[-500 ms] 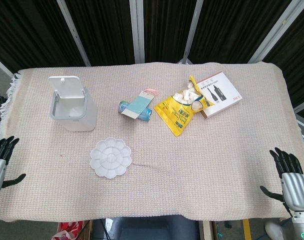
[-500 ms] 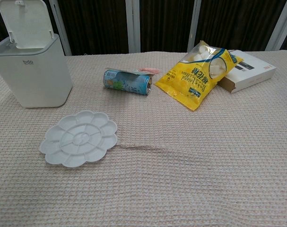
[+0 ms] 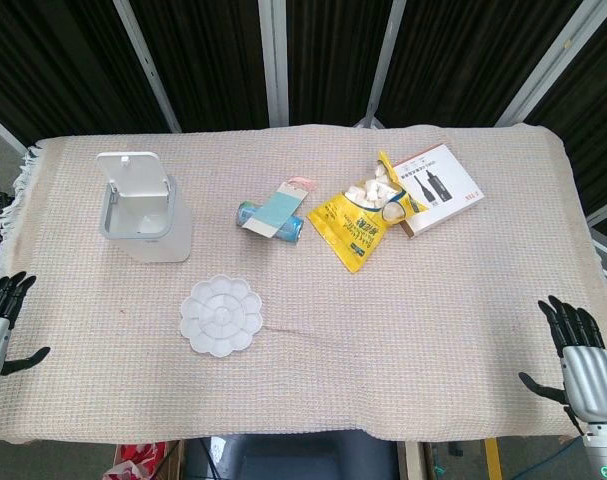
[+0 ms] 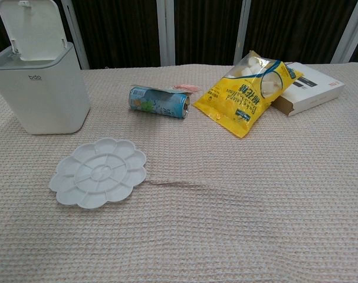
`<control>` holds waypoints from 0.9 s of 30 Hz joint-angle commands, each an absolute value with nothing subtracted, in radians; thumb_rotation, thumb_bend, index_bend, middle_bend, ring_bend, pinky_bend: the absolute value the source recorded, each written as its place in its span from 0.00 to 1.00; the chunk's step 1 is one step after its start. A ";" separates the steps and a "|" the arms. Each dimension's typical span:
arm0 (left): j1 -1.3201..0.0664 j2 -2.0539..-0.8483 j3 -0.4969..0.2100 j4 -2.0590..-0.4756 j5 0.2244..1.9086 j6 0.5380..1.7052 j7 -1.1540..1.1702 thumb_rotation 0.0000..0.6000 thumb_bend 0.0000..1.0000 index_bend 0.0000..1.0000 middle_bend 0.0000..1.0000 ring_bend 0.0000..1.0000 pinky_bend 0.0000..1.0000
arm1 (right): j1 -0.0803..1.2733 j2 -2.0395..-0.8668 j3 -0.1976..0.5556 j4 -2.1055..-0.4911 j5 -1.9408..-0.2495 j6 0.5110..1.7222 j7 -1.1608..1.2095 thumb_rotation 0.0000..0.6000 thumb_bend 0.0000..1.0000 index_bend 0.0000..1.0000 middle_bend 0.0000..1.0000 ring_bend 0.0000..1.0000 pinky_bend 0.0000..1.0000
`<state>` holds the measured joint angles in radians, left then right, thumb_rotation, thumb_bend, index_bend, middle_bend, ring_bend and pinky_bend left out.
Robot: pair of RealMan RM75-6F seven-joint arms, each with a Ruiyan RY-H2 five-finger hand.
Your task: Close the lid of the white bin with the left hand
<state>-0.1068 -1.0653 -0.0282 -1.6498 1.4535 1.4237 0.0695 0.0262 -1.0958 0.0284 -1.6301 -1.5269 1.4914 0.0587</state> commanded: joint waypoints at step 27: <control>-0.528 -0.989 -0.367 -1.799 0.938 1.082 0.432 1.00 0.53 0.00 0.92 0.84 0.97 | 0.031 -1.085 0.041 -1.655 -1.484 1.466 0.091 1.00 0.15 0.00 0.00 0.00 0.00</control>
